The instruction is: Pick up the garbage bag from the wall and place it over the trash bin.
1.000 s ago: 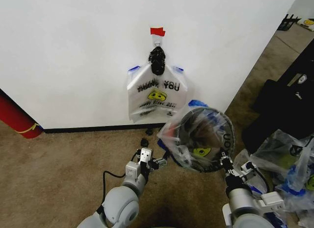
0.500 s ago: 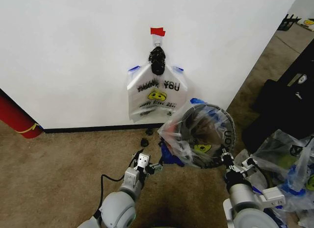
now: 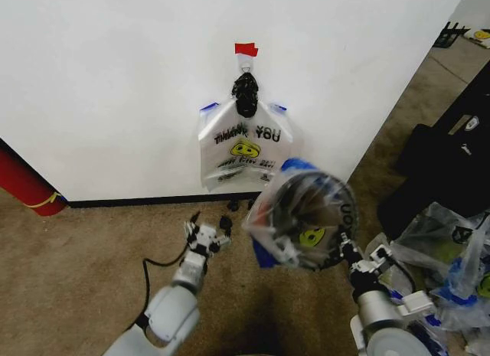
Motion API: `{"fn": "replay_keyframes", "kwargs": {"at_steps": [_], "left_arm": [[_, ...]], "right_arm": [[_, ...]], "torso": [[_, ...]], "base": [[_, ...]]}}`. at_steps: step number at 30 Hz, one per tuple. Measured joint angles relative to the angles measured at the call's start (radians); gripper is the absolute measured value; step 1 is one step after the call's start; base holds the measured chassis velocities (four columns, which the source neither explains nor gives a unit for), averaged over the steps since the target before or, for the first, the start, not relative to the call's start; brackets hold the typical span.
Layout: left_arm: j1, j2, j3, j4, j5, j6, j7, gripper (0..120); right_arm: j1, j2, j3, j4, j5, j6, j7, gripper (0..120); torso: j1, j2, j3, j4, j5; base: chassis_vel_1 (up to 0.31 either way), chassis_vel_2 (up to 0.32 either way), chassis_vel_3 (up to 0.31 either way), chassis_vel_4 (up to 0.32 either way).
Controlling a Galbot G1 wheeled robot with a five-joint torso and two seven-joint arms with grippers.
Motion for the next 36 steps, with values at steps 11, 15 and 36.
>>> {"fn": "replay_keyframes", "kwargs": {"at_steps": [11, 15, 36], "left_arm": [[-0.263, 0.182, 0.055, 0.012, -0.351, -0.131, 0.374, 100], [-0.330, 0.189, 0.095, 0.076, -0.377, -0.145, 0.468, 100], [-0.539, 0.131, 0.212, 0.445, -0.221, -0.257, 0.580, 100]], "right_arm": [[0.022, -0.036, 0.025, -0.117, -0.187, 0.073, -0.300, 0], [0.022, -0.037, 0.029, -0.125, -0.207, 0.102, -0.353, 0], [0.020, -0.033, 0.031, -0.123, -0.230, 0.146, -0.421, 0]], "torso": [[0.000, 0.000, 0.000, -0.0002, 0.0001], [0.000, 0.000, 0.000, -0.0002, -0.0001], [0.000, 0.000, 0.000, 0.0000, 0.0000]], "base": [[0.000, 0.000, 0.000, 0.000], [0.000, 0.000, 0.000, 0.000], [0.000, 0.000, 0.000, 0.000]]}}
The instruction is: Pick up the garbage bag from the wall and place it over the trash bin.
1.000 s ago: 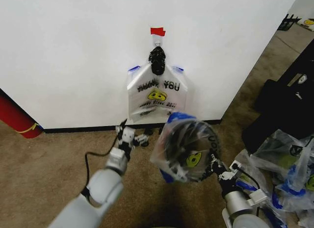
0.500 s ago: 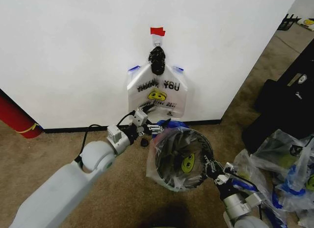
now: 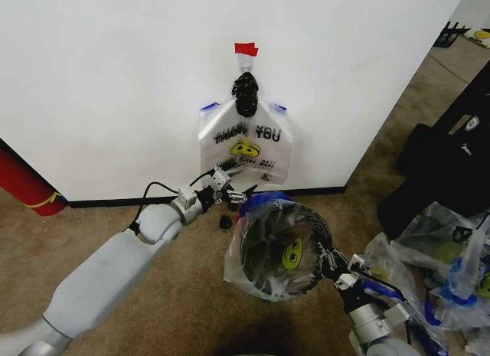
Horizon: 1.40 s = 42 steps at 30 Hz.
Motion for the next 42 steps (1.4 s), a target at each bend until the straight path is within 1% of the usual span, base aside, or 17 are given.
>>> {"fn": "replay_keyframes", "kwargs": {"at_steps": [4, 6, 7, 8, 9, 11, 16, 19, 21, 23, 26, 28, 30, 34, 35, 36, 42], "left_arm": [[0.005, -0.039, -0.016, 0.011, 0.008, -0.057, -0.103, 100], [0.043, -0.064, -0.054, -0.064, -0.004, -0.062, -0.168, 100], [0.043, -0.064, -0.054, -0.064, -0.004, -0.062, -0.168, 100], [0.081, -0.068, -0.077, -0.136, -0.015, -0.054, -0.180, 100], [0.081, -0.068, -0.077, -0.136, -0.015, -0.054, -0.180, 100], [0.167, -0.059, -0.110, -0.276, 0.007, -0.040, -0.185, 100], [0.277, -0.063, -0.150, -0.417, 0.102, -0.026, -0.265, 100], [0.373, -0.081, -0.179, -0.548, 0.123, 0.020, -0.343, 100], [0.468, -0.079, -0.171, -0.665, 0.095, 0.088, -0.393, 100], [0.487, -0.077, -0.164, -0.684, 0.089, 0.104, -0.403, 100], [0.595, -0.069, -0.105, -0.774, 0.034, 0.213, -0.458, 97], [0.625, -0.104, -0.060, -0.787, -0.017, 0.308, -0.509, 87], [0.620, -0.122, -0.045, -0.778, -0.027, 0.334, -0.529, 84], [0.563, -0.167, 0.001, -0.739, -0.066, 0.450, -0.610, 68], [0.541, -0.172, 0.014, -0.735, -0.077, 0.502, -0.639, 63], [0.541, -0.172, 0.014, -0.735, -0.077, 0.502, -0.639, 63], [0.483, -0.175, 0.075, -0.744, -0.080, 0.646, -0.712, 37]], "right_arm": [[0.001, 0.006, -0.009, 0.000, 0.007, 0.002, 0.009, 0], [0.008, 0.013, -0.015, -0.010, 0.010, 0.007, 0.019, 0], [0.008, 0.013, -0.015, -0.010, 0.010, 0.007, 0.019, 0], [0.012, 0.015, -0.018, -0.018, 0.010, 0.007, 0.022, 0], [0.012, 0.015, -0.018, -0.018, 0.010, 0.007, 0.022, 0], [0.025, 0.023, -0.024, -0.034, 0.010, 0.009, 0.032, 0], [0.048, 0.029, -0.037, -0.041, 0.052, 0.030, 0.122, 0], [0.067, 0.029, -0.041, -0.046, 0.096, 0.044, 0.206, 0], [0.077, 0.028, -0.042, -0.050, 0.107, 0.060, 0.245, 0], [0.079, 0.027, -0.043, -0.051, 0.107, 0.063, 0.250, 0], [0.084, 0.033, -0.052, -0.051, 0.105, 0.086, 0.266, 0], [0.082, 0.041, -0.062, -0.046, 0.087, 0.106, 0.267, 0], [0.079, 0.043, -0.064, -0.044, 0.079, 0.112, 0.266, 0], [0.069, 0.043, -0.066, -0.036, 0.065, 0.117, 0.262, 0], [0.068, 0.043, -0.066, -0.036, 0.063, 0.117, 0.261, 0], [0.068, 0.043, -0.066, -0.036, 0.063, 0.117, 0.261, 0], [0.069, 0.049, -0.067, -0.036, 0.053, 0.114, 0.260, 0]], "torso": [[0.000, 0.000, 0.000, -0.0002, 0.0000], [0.000, 0.000, 0.000, -0.0006, 0.0000], [0.000, 0.000, 0.000, -0.0006, 0.0000], [0.000, 0.000, 0.000, -0.0002, 0.0002], [0.000, 0.000, 0.000, -0.0002, 0.0002], [0.000, 0.000, 0.000, 0.0000, 0.0002], [0.000, 0.000, 0.000, -0.0001, 0.0001], [0.000, 0.000, 0.000, -0.0003, -0.0001], [0.000, 0.000, 0.000, 0.0001, 0.0001], [0.000, 0.000, 0.000, 0.0000, 0.0001], [0.000, 0.000, 0.000, 0.0002, 0.0003], [0.000, 0.000, 0.000, 0.0001, 0.0001], [0.000, 0.000, 0.000, 0.0000, 0.0001], [0.000, 0.000, 0.000, -0.0003, 0.0000], [0.000, 0.000, 0.000, -0.0003, 0.0000], [0.000, 0.000, 0.000, -0.0003, 0.0000], [0.000, 0.000, 0.000, -0.0001, 0.0001]], "base": [[0.000, 0.000, 0.000, 0.000], [0.000, 0.000, 0.000, 0.000], [0.000, 0.000, 0.000, 0.000], [0.000, 0.000, 0.000, 0.000], [0.000, 0.000, 0.000, 0.000], [0.000, 0.000, 0.000, 0.000], [0.000, 0.000, 0.000, 0.000], [0.000, 0.000, 0.000, 0.000], [0.000, 0.000, 0.000, 0.000], [0.000, 0.000, 0.000, 0.000], [0.000, 0.000, 0.000, 0.000], [0.000, 0.000, 0.000, 0.000], [0.000, 0.000, 0.000, 0.000], [0.000, 0.000, 0.000, 0.000], [0.000, 0.000, 0.000, 0.000], [0.000, 0.000, 0.000, 0.000], [0.000, 0.000, 0.000, 0.000]]}}
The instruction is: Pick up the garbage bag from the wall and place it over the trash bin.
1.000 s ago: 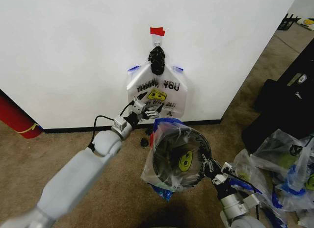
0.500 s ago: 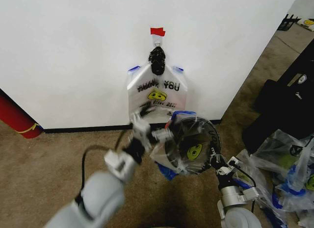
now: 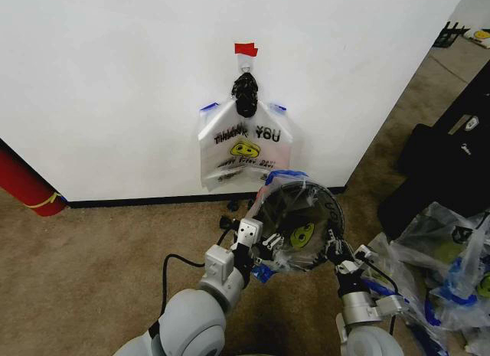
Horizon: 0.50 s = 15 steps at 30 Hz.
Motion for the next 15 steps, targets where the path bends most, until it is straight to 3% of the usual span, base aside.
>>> {"fn": "replay_keyframes", "kwargs": {"at_steps": [6, 11, 15], "left_arm": [[-0.024, -0.034, 0.091, -0.003, 0.056, 0.067, -0.063, 17], [-0.073, -0.071, 0.161, 0.047, 0.060, 0.108, -0.143, 0], [-0.106, -0.088, 0.186, 0.089, 0.065, 0.114, -0.165, 0]], "right_arm": [[0.004, 0.005, -0.004, 0.003, -0.017, -0.011, -0.002, 0], [0.005, 0.005, -0.005, 0.001, -0.035, -0.013, -0.009, 0], [-0.001, 0.013, -0.012, 0.000, -0.049, -0.014, -0.017, 0]], "torso": [[0.000, 0.000, 0.000, 0.0001, 0.0000], [0.000, 0.000, 0.000, -0.0001, -0.0001], [0.000, 0.000, 0.000, 0.0000, 0.0000]], "base": [[0.000, 0.000, 0.000, 0.000], [0.000, 0.000, 0.000, 0.000], [0.000, 0.000, 0.000, 0.000]]}}
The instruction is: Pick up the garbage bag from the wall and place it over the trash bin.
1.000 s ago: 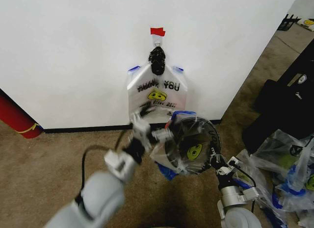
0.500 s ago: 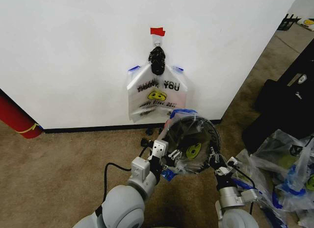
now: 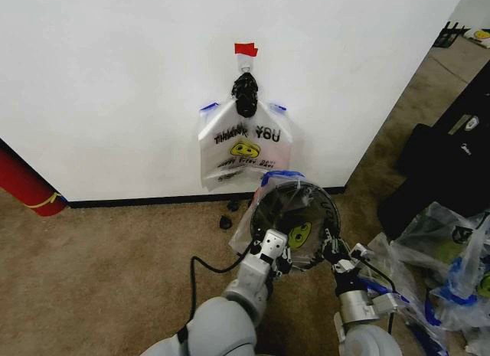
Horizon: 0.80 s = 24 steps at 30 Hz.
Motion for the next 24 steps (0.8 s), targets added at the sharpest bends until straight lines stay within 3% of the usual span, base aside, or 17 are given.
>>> {"fn": "replay_keyframes", "kwargs": {"at_steps": [9, 15, 24], "left_arm": [[-0.120, -0.052, 0.052, 0.167, 0.055, 0.006, -0.053, 0], [-0.224, -0.081, 0.072, 0.333, 0.140, -0.013, -0.074, 0], [-0.276, -0.116, 0.095, 0.479, 0.188, -0.041, -0.075, 0]], "right_arm": [[0.002, 0.012, -0.011, -0.006, -0.016, 0.001, -0.010, 0], [0.001, 0.011, -0.011, -0.012, -0.015, 0.004, -0.021, 0], [-0.009, 0.012, -0.012, -0.007, -0.016, 0.007, -0.038, 0]], "torso": [[0.000, 0.000, 0.000, -0.0001, 0.0000], [0.000, 0.000, 0.000, -0.0001, 0.0001], [0.000, 0.000, 0.000, 0.0000, 0.0000]], "base": [[0.000, 0.000, 0.000, 0.000], [0.000, 0.000, 0.000, 0.000], [0.000, 0.000, 0.000, 0.000]]}}
